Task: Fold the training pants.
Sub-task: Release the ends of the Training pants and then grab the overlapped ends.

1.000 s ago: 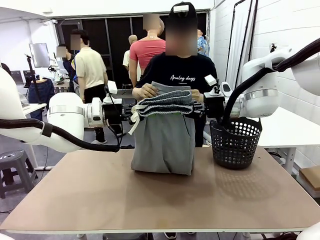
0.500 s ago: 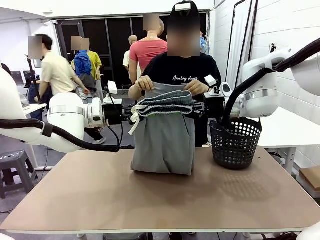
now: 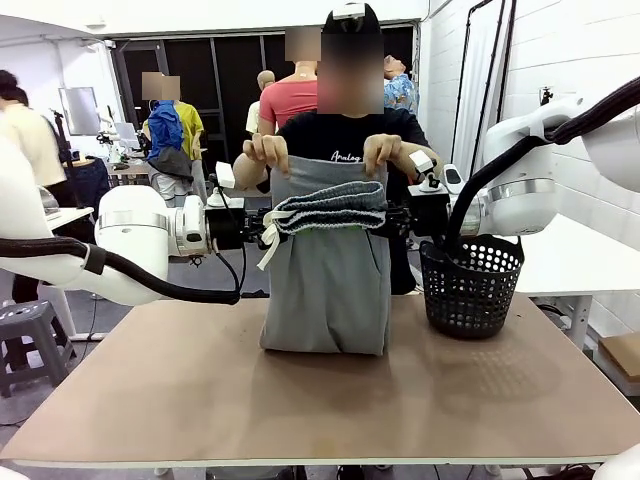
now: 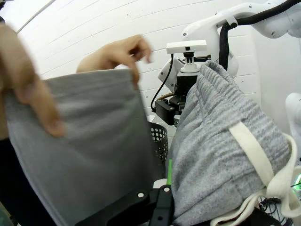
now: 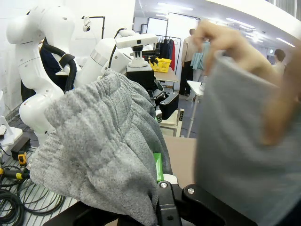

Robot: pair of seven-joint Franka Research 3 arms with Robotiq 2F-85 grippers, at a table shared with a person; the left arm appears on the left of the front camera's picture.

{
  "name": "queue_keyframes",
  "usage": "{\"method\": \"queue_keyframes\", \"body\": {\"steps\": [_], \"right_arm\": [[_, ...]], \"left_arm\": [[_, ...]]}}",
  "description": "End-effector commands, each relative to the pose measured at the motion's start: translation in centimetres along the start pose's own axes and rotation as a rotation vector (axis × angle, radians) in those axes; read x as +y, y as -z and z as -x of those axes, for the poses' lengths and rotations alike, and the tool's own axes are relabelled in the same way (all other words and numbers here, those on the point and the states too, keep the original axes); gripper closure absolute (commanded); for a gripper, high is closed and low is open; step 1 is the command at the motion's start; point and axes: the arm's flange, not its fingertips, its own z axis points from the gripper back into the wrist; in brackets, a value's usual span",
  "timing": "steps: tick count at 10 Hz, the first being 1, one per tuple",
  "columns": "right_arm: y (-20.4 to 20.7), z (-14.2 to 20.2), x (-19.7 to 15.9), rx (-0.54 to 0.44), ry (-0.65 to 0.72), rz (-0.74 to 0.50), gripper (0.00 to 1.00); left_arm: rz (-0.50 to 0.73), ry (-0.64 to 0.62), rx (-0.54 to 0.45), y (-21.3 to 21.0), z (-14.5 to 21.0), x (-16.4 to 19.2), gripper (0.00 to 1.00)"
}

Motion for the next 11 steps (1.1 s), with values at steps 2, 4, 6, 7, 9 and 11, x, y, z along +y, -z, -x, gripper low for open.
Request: {"method": "queue_keyframes", "body": {"steps": [2, 4, 6, 7, 9, 11], "right_arm": [[-0.1, 0.08, 0.19, -0.019, 0.009, -0.002, 1.0], [-0.1, 0.08, 0.19, -0.019, 0.009, -0.002, 1.0], [-0.1, 0.08, 0.19, -0.019, 0.009, -0.002, 1.0], [-0.1, 0.08, 0.19, -0.019, 0.009, -0.002, 1.0], [-0.1, 0.08, 0.19, -0.019, 0.009, -0.002, 1.0], [-0.1, 0.08, 0.19, -0.019, 0.009, -0.002, 1.0]], "left_arm": [[-0.003, -0.006, -0.004, 0.02, -0.24, -0.02, 1.0], [-0.003, -0.006, -0.004, 0.02, -0.24, -0.02, 1.0], [-0.003, -0.006, -0.004, 0.02, -0.24, -0.02, 1.0], [-0.003, -0.006, -0.004, 0.02, -0.24, -0.02, 1.0], [-0.003, -0.006, -0.004, 0.02, -0.24, -0.02, 1.0], [-0.003, -0.006, -0.004, 0.02, -0.24, -0.02, 1.0]]}}
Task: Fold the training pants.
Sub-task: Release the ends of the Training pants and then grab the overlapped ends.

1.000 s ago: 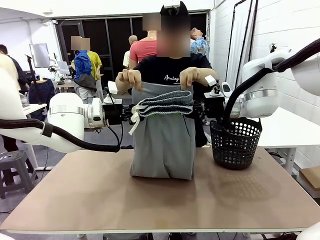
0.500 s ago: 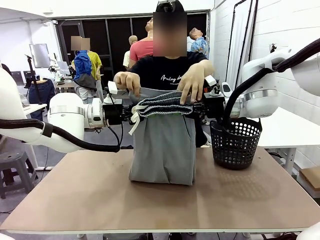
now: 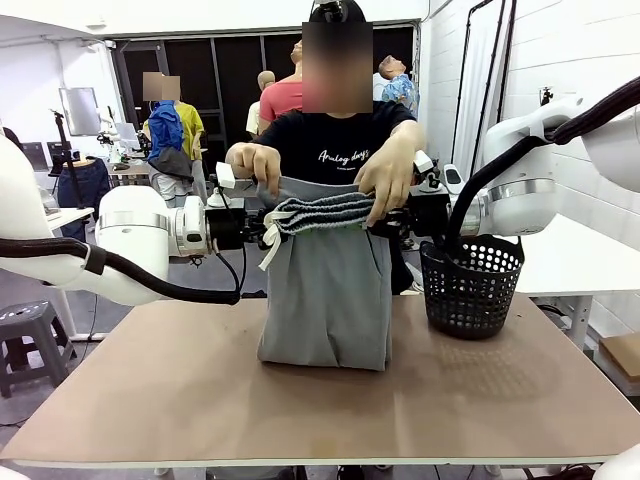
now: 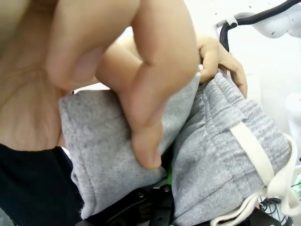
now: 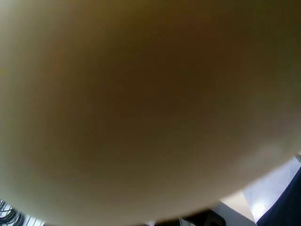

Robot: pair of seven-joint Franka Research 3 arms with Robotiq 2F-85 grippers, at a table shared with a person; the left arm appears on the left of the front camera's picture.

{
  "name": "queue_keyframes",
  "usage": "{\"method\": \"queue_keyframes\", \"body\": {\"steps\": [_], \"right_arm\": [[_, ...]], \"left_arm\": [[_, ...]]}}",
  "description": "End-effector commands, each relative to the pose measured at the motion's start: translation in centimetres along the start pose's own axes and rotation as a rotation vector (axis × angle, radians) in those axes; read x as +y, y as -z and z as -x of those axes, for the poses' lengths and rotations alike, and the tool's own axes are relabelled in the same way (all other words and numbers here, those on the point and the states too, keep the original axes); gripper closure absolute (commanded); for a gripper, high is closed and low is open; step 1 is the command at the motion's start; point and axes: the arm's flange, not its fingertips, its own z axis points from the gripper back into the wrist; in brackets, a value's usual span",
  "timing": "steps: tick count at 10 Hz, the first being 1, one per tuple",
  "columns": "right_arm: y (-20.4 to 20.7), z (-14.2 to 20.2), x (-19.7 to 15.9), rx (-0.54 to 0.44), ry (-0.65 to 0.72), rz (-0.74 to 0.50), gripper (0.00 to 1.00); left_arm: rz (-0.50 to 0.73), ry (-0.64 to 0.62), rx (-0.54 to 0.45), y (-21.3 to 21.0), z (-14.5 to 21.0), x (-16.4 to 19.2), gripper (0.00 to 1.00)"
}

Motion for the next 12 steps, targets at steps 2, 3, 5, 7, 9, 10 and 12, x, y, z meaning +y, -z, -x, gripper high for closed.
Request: {"method": "queue_keyframes", "body": {"steps": [2, 3, 5, 7, 9, 10, 12], "right_arm": [[-0.09, 0.08, 0.19, -0.019, 0.009, -0.002, 1.0], [-0.09, 0.08, 0.19, -0.019, 0.009, -0.002, 1.0], [-0.09, 0.08, 0.19, -0.019, 0.009, -0.002, 1.0], [-0.09, 0.08, 0.19, -0.019, 0.009, -0.002, 1.0], [-0.09, 0.08, 0.19, -0.019, 0.009, -0.002, 1.0], [-0.09, 0.08, 0.19, -0.019, 0.009, -0.002, 1.0], [-0.09, 0.08, 0.19, -0.019, 0.009, -0.002, 1.0]], "left_arm": [[-0.003, -0.006, -0.004, 0.02, -0.25, -0.01, 1.0], [-0.003, -0.006, -0.004, 0.02, -0.25, -0.01, 1.0], [-0.003, -0.006, -0.004, 0.02, -0.25, -0.01, 1.0], [-0.003, -0.006, -0.004, 0.02, -0.25, -0.01, 1.0], [-0.003, -0.006, -0.004, 0.02, -0.25, -0.01, 1.0], [-0.003, -0.006, -0.004, 0.02, -0.25, -0.01, 1.0], [-0.003, -0.006, -0.004, 0.02, -0.25, -0.01, 1.0]]}}
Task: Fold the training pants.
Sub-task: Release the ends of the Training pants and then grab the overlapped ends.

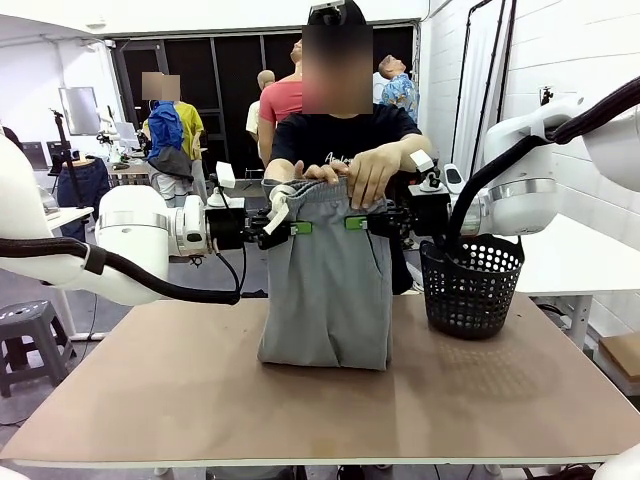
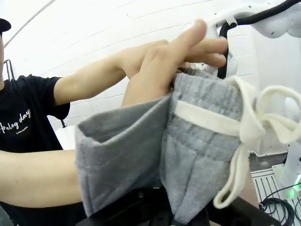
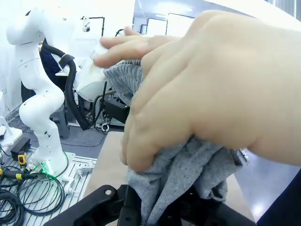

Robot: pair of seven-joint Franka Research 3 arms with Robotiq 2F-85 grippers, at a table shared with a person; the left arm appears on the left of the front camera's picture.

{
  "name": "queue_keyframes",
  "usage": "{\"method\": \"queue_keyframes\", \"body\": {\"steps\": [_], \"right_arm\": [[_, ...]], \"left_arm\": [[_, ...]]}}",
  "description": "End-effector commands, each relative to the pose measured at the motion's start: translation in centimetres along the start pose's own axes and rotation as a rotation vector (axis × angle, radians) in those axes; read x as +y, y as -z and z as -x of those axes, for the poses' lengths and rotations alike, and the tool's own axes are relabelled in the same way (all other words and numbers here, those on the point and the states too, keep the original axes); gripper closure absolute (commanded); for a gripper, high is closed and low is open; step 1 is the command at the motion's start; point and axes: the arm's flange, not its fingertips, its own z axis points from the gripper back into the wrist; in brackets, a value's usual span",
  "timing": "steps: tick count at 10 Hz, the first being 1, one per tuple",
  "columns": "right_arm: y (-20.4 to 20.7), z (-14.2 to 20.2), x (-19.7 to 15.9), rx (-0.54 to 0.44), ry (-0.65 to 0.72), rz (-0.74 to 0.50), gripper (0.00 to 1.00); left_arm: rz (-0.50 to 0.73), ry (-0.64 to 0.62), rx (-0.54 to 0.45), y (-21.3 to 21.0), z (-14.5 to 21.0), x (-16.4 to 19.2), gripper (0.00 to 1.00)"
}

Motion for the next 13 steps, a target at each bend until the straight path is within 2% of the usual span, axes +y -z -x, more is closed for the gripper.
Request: {"method": "queue_keyframes", "body": {"steps": [1, 13], "right_arm": [[-0.02, 0.08, 0.22, -0.019, 0.009, -0.003, 1.0], [-0.02, 0.08, 0.22, -0.019, 0.009, -0.003, 1.0]], "left_arm": [[-0.005, -0.006, -0.004, -0.05, -0.24, 0.04, 1.0], [-0.005, -0.006, -0.004, -0.05, -0.24, 0.04, 1.0]]}}
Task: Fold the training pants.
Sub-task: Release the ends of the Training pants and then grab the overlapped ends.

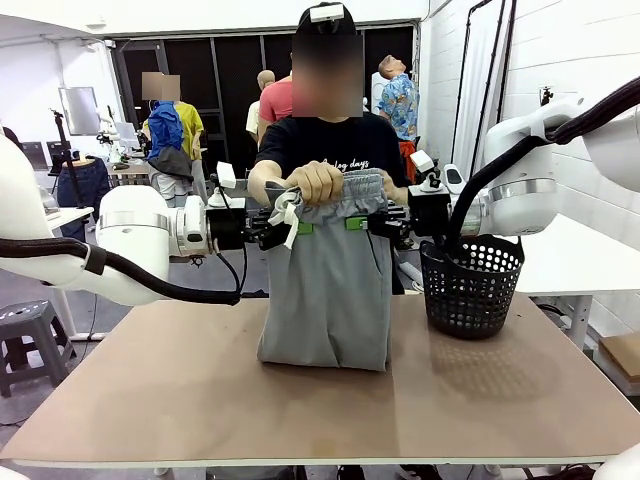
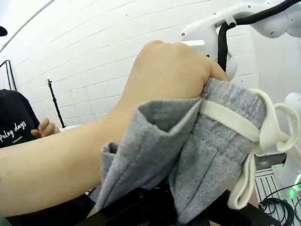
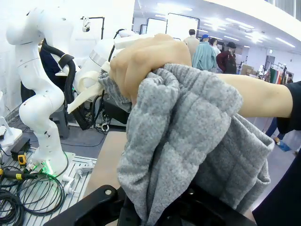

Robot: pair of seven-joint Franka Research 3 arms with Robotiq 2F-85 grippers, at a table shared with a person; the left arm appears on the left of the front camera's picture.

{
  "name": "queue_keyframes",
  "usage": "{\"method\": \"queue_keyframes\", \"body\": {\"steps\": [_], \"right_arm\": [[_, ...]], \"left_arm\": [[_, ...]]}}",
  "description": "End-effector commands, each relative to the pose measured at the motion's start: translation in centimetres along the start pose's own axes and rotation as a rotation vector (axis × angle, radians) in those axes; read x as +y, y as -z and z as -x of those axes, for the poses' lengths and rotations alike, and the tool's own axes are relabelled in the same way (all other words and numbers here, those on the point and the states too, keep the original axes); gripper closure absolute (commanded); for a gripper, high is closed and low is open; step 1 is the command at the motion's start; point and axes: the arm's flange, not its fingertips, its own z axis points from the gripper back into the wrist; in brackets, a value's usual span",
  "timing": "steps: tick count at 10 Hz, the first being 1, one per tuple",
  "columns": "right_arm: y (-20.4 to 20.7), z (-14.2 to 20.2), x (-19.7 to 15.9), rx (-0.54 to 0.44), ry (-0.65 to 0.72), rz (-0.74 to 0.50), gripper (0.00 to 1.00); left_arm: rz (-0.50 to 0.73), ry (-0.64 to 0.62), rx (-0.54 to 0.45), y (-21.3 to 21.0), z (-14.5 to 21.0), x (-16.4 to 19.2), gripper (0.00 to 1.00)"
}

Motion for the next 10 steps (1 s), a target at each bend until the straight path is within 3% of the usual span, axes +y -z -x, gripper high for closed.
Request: {"method": "queue_keyframes", "body": {"steps": [1, 8, 9, 10], "right_arm": [[0.03, 0.02, 0.22, -0.019, 0.008, -0.004, 1.0], [0.0, 0.0, 0.0, 0.0, 0.0, 0.0, 1.0], [0.06, -0.14, -0.02, 0.001, 0.009, 0.003, 0.89], [0.0, -0.31, 0.0, -0.014, 0.01, 0.012, 0.69]], "left_arm": [[-0.008, -0.007, -0.005, -0.16, -0.23, 0.13, 1.0], [0.0, 0.0, 0.0, 0.01, 0.0, -0.01, 1.0], [-0.005, 0.012, 0.008, -0.03, -0.31, 0.2, 0.93], [-0.008, 0.01, 0.012, -0.05, -0.35, 0.24, 0.73]]}}
